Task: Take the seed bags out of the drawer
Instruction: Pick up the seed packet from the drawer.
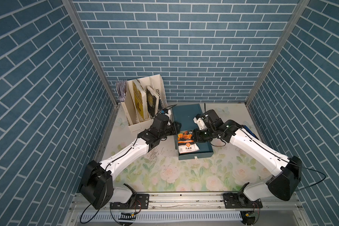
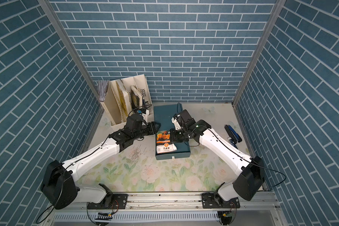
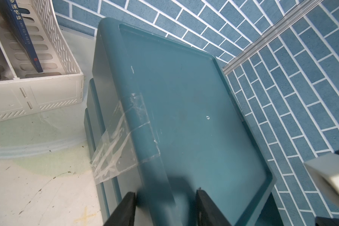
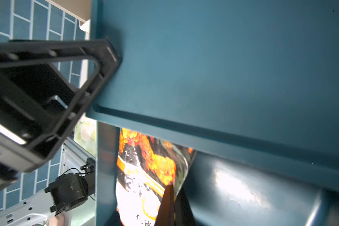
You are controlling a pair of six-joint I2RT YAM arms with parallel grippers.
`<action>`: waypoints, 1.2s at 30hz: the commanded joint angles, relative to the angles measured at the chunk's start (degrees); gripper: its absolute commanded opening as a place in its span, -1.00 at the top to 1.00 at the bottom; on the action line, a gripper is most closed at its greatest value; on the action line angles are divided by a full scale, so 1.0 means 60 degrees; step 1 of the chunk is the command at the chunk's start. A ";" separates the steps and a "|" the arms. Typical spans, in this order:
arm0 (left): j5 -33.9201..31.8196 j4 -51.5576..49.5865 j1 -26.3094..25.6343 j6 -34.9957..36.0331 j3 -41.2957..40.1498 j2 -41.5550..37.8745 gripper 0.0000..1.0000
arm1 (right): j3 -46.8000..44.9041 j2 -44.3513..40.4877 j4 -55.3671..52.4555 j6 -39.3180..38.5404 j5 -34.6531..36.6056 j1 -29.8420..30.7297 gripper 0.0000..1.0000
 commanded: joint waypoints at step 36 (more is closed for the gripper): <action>-0.0250 -0.1016 -0.0041 0.0180 0.0065 -0.0245 -0.06 | 0.1682 -0.2468 -0.3103 0.0007 -0.1290 -0.1150 1.00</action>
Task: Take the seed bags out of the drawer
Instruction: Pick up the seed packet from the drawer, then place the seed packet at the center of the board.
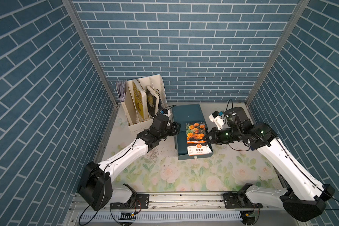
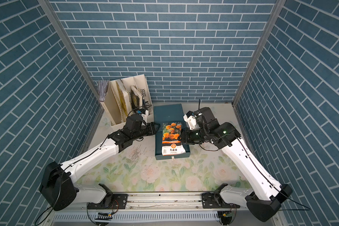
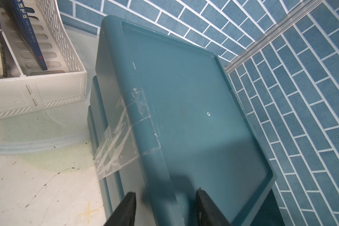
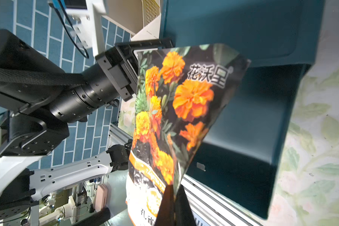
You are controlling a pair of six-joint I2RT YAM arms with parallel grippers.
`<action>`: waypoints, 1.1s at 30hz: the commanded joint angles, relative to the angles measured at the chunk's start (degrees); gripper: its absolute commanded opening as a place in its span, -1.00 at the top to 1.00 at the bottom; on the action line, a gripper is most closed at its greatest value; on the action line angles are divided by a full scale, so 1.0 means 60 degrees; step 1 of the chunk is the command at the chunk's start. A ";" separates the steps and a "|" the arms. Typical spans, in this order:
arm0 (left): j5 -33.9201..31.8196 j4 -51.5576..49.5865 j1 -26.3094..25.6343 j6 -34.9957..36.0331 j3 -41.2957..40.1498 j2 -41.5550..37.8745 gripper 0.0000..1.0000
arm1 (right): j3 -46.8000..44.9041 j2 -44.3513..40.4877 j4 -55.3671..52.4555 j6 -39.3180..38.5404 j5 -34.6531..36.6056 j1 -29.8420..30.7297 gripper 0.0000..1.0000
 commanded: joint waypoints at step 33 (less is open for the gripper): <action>-0.0009 -0.1005 -0.0026 0.0265 0.0153 -0.0103 -0.07 | 0.0535 0.4584 0.3675 -0.2926 0.0915 -0.6707 1.00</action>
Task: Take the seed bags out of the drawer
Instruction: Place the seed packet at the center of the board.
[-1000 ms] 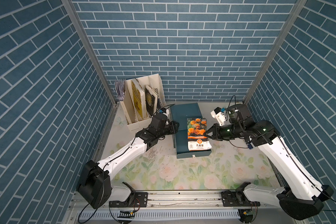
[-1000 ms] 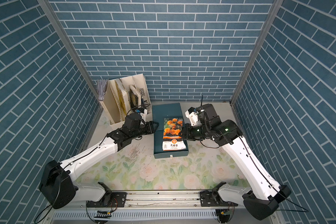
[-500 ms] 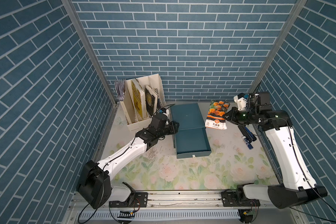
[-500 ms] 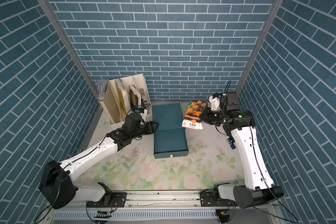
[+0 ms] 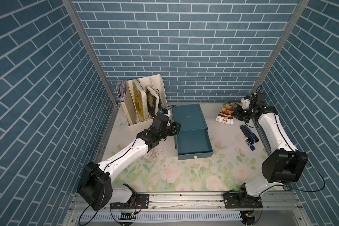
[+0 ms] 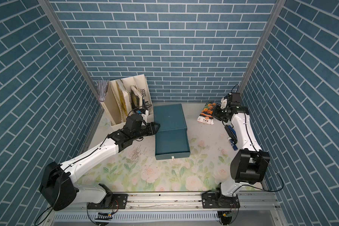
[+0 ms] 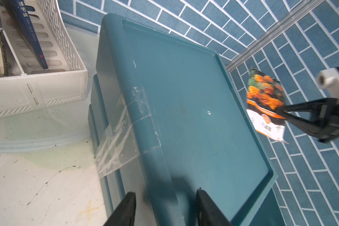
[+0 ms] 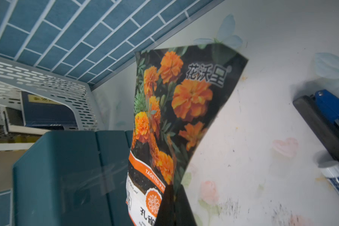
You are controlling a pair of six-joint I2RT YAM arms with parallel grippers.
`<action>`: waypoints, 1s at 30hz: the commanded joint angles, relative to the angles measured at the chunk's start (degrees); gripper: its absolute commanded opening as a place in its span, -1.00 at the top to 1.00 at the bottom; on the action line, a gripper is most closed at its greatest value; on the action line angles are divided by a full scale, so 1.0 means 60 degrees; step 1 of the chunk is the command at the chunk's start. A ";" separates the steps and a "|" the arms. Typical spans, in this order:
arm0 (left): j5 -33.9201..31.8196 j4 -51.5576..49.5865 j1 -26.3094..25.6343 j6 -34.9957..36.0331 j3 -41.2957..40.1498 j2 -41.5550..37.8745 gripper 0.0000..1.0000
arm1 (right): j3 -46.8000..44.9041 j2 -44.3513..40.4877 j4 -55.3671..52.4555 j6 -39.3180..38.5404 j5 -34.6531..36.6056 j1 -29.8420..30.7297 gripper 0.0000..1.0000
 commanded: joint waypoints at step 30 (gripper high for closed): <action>0.0076 -0.0859 -0.0011 0.0185 0.0036 0.0088 -0.07 | 0.1368 0.5114 0.1558 -0.1483 0.1603 -0.0205 0.83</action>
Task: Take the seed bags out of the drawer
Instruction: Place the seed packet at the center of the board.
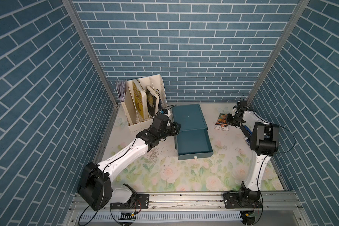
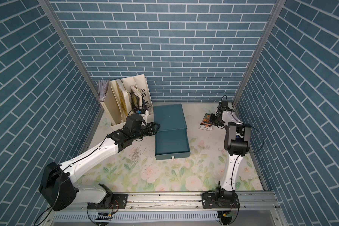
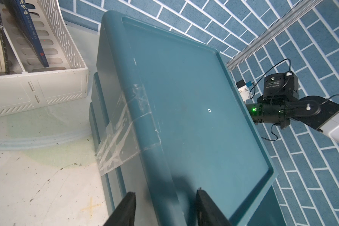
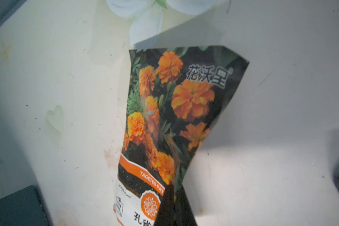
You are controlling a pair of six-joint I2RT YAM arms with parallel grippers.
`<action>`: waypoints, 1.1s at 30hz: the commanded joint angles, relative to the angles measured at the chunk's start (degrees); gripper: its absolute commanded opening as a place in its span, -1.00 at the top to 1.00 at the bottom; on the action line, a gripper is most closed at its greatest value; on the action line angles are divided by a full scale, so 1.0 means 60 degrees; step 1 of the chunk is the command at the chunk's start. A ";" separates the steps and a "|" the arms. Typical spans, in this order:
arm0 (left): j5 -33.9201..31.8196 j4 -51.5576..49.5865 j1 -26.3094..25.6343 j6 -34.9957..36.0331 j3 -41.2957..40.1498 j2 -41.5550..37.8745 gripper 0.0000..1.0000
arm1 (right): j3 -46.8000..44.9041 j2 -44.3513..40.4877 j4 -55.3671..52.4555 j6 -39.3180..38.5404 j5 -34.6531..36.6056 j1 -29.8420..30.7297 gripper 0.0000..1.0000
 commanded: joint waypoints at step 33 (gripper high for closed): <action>0.0105 -0.1036 0.0182 0.0452 0.0231 0.0291 -0.07 | -0.0815 -0.3935 -0.0892 -0.0079 -0.0717 0.0220 -0.97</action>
